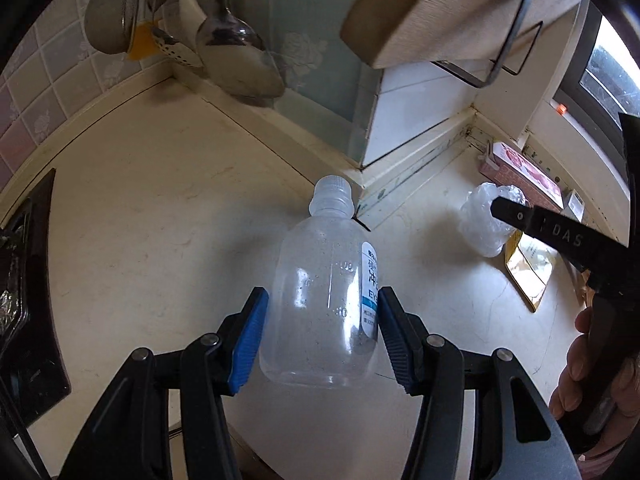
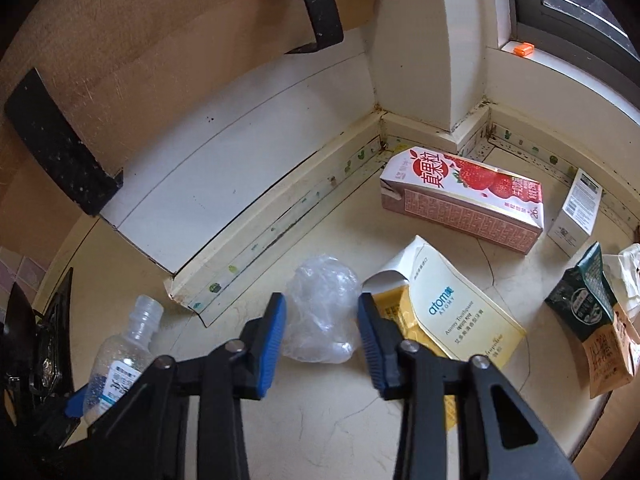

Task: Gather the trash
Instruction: 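Grasp the clear plastic bottle with the left tool while the right tool grasps the plastic bag, then carry the bottle and plastic bag down over the black bin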

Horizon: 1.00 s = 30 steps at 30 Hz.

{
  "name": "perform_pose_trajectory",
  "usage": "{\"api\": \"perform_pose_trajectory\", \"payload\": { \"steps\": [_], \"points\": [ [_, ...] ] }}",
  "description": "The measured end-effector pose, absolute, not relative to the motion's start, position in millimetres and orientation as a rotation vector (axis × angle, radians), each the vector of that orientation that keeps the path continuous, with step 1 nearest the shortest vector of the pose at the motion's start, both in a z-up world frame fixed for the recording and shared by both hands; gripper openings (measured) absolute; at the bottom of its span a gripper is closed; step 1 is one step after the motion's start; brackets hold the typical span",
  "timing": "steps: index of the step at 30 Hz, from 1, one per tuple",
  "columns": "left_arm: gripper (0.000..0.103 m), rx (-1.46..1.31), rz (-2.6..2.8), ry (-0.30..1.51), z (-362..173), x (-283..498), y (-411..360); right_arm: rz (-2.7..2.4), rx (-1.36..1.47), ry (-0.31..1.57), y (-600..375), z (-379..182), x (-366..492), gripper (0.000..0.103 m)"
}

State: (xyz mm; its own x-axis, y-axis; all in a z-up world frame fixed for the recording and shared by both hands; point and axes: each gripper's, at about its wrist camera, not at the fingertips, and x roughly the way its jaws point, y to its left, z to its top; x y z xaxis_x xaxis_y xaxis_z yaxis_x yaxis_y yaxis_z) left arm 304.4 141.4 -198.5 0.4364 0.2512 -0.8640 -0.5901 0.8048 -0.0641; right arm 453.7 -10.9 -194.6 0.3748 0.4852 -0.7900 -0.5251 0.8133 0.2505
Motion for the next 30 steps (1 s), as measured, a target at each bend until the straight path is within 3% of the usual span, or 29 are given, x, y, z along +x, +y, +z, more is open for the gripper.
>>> {"api": "perform_pose_trajectory", "payload": {
  "steps": [1,5,19,30],
  "points": [
    [0.054,-0.391,0.547,0.987,-198,303,145,0.650,-0.054,1.003,-9,-197,454,0.017],
    [0.054,-0.406,0.555,0.980,-197,296,153,0.670,-0.073,0.994,-8,-196,447,0.010],
    [0.053,-0.393,0.427,0.952,-170,259,147,0.649,0.022,0.960,-57,-143,387,0.008],
    [0.053,-0.333,0.110,0.920,-141,213,130,0.401,0.080,0.851,-106,-88,281,0.008]
  ]
}}
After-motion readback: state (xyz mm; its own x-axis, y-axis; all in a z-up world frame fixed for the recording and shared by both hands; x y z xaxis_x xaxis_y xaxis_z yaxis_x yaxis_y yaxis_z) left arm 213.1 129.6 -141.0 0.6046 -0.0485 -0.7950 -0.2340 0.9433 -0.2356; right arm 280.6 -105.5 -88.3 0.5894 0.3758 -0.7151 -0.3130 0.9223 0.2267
